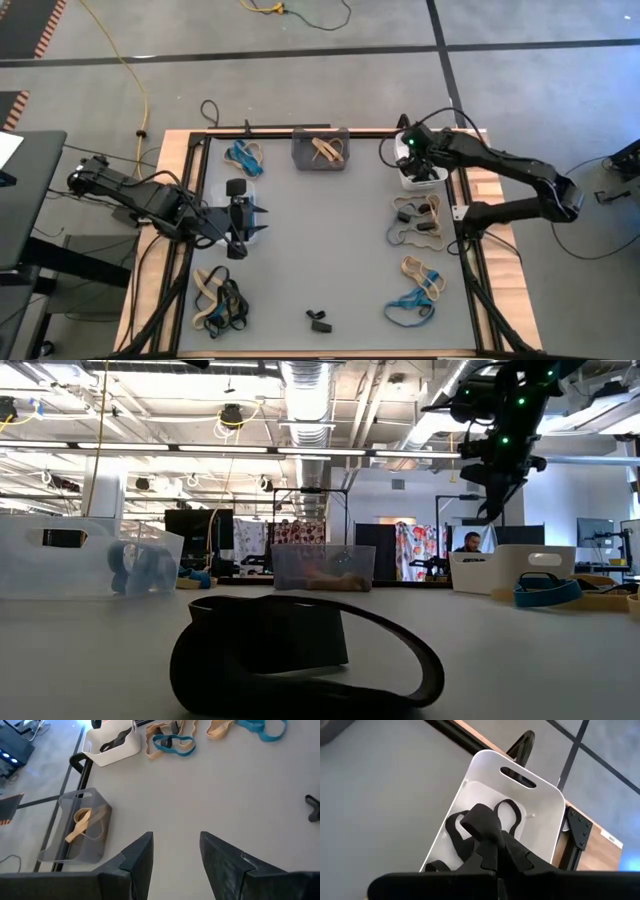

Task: Sort rubber bands into baskets
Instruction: Put the black rubber band into the white bin

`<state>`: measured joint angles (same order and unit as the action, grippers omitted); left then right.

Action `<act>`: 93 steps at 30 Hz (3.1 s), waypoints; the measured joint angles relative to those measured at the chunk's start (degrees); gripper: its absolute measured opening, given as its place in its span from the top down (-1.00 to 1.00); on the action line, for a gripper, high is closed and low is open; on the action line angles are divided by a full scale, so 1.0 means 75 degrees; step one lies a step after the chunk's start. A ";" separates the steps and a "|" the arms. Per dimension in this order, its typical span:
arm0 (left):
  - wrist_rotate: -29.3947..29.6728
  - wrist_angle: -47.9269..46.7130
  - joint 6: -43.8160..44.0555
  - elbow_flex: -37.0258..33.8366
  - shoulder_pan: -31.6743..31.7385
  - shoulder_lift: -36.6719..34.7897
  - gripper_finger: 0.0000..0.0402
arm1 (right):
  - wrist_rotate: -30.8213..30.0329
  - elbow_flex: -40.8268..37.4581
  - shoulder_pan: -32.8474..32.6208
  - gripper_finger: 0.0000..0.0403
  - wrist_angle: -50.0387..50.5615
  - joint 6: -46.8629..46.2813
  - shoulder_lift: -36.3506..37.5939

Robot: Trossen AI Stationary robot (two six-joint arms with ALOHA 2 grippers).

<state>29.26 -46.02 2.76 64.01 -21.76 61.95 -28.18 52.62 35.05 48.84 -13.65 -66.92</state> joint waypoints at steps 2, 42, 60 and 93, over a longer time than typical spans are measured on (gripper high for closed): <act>-0.0005 0.0002 0.0003 0.0000 0.0000 0.0000 0.24 | 0.0000 0.0000 0.0000 0.86 -0.0009 0.0056 0.0015; -0.0032 0.0002 0.0006 0.0000 0.0000 0.0003 0.24 | 0.0379 0.0000 0.0870 0.86 -0.0006 0.0472 0.0015; -0.0029 0.0002 0.0006 0.0000 0.0000 0.0003 0.24 | 0.1115 -0.1228 0.1724 0.83 -0.1051 0.0765 0.0009; -0.0026 0.0002 0.0006 -0.0003 0.0000 0.0003 0.24 | 0.1536 -0.1218 0.1647 0.12 -0.1125 0.0880 0.0009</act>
<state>29.06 -46.00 2.81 63.99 -21.76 61.98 -16.67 43.48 47.40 40.40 -7.05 -66.85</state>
